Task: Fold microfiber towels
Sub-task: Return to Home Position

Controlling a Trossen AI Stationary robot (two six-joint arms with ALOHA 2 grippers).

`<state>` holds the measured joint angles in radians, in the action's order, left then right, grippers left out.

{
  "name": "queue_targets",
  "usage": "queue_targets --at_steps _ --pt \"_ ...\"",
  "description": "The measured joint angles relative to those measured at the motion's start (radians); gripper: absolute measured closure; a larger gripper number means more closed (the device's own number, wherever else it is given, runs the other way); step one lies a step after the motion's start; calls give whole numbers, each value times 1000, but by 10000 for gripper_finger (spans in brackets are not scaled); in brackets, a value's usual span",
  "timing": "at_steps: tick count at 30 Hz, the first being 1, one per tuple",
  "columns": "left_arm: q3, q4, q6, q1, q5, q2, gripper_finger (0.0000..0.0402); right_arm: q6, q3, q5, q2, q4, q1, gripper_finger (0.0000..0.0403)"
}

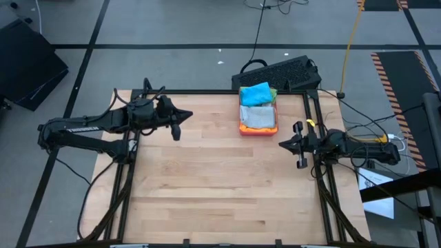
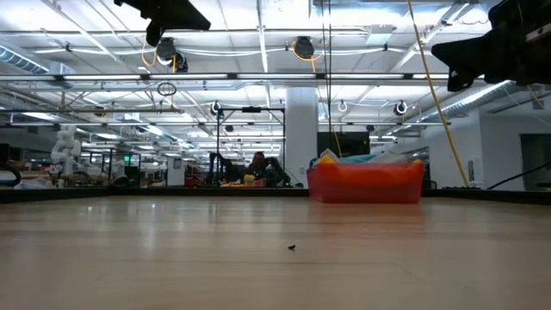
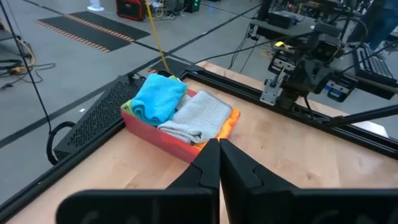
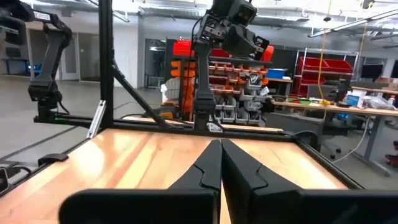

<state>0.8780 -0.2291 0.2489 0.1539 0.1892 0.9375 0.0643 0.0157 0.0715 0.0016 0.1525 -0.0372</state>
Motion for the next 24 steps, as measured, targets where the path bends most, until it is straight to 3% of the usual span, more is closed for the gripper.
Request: queue_targets --at_steps 6,16,24 --pt "0 2 1 0 9 0 396 20 -1 1 0 -111 0 403" --pt "0 -3 -17 0 9 0 394 23 -1 0 2 -120 -2 403" --pt "-31 18 -87 4 -99 0 398 53 -1 7 3 -110 -2 403"
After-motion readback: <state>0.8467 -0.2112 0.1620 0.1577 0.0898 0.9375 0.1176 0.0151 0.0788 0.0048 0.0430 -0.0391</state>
